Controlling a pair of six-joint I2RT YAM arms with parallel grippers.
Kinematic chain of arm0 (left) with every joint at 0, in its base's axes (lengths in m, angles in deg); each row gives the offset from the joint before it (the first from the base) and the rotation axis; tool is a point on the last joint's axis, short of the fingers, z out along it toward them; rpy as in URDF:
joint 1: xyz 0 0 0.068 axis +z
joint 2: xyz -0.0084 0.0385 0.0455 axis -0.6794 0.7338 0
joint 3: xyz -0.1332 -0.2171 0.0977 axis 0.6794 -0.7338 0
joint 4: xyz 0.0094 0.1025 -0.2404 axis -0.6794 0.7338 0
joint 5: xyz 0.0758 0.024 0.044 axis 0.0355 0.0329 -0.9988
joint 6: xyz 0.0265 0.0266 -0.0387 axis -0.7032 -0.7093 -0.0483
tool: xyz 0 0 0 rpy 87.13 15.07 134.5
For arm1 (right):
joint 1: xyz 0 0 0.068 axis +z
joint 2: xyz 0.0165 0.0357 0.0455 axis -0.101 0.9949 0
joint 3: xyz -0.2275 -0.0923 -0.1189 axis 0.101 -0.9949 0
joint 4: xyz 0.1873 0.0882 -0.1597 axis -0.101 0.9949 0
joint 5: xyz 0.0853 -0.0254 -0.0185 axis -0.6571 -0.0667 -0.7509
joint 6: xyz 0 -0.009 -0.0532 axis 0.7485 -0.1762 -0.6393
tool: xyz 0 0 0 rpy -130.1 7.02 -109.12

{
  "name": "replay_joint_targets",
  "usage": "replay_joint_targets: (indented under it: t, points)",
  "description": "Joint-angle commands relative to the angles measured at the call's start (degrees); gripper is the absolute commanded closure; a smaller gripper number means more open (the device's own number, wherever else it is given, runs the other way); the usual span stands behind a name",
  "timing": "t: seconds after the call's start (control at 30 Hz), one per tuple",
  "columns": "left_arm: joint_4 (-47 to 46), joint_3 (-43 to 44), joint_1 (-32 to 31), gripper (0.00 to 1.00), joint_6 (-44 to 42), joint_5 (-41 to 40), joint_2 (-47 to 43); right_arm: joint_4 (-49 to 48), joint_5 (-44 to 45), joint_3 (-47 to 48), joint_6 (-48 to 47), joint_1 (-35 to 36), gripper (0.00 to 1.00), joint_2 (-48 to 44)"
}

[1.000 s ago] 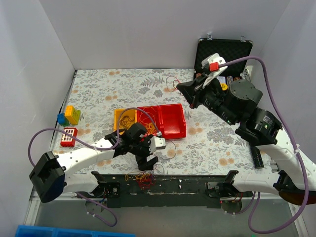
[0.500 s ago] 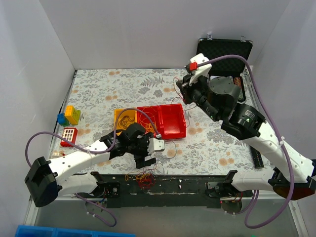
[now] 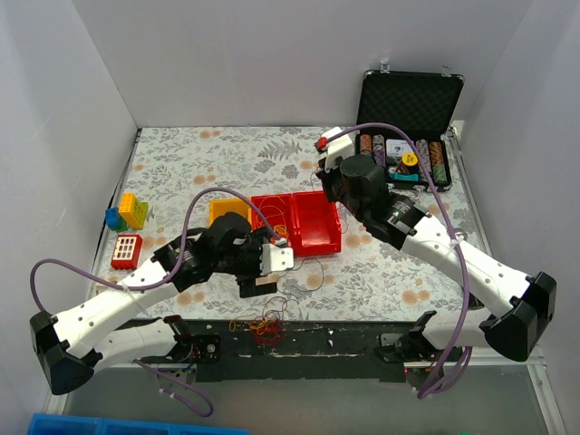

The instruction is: Untangle the cables

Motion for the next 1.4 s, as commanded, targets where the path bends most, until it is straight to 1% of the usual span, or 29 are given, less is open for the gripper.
replay_joint_targets:
  t: [0.0, 0.13, 0.33, 0.47, 0.57, 0.67, 0.8, 0.93, 1.17, 1.37]
  points:
    - [1.63, 4.61, 0.17, 0.08, -1.25, -3.54, -1.12, -9.53, -1.38, -2.67, 2.0, -1.16, 0.99, -0.37]
    - [0.49, 6.64, 0.79, 0.07, -1.77, -4.77, -0.68, -15.95, -1.9, -6.46, 2.0, -1.51, 0.99, -0.37]
    - [-0.39, 7.25, 1.76, 0.07, -2.65, -5.83, -0.68, -19.39, -2.96, -6.82, 2.0, -1.51, 0.99, -0.99]
    - [-0.57, 6.55, 1.93, 0.07, -2.65, -6.01, -1.12, -19.56, -3.84, -7.78, 4.1, -1.51, 0.99, -1.43]
    - [-0.74, 5.94, 2.11, 0.07, -2.65, -5.92, -1.38, -19.48, -6.29, -8.31, 5.68, -1.42, 0.99, -2.04]
    - [-1.01, 5.06, 2.46, 0.07, -2.65, -5.66, -1.73, -20.88, -7.09, -9.1, 6.57, -1.33, 0.99, -4.14]
    - [-1.1, 4.53, 2.81, 0.07, -2.65, -5.66, -1.91, -22.29, -7.0, -9.45, 6.48, -1.16, 0.99, -7.22]
    - [-1.27, 4.27, 2.99, 0.07, -2.74, -5.66, -1.82, -21.68, -8.23, -10.07, 6.22, -1.16, 0.99, -9.25]
    - [-1.71, 4.27, 3.08, 0.06, -2.65, -5.04, -1.21, -19.92, -10.69, -13.58, 7.88, -1.25, 0.99, -9.43]
    - [-1.71, 4.35, 3.43, 0.06, -2.74, -5.13, -1.12, -20.27, -12.1, -15.26, 9.03, -1.24, 0.99, -7.23]
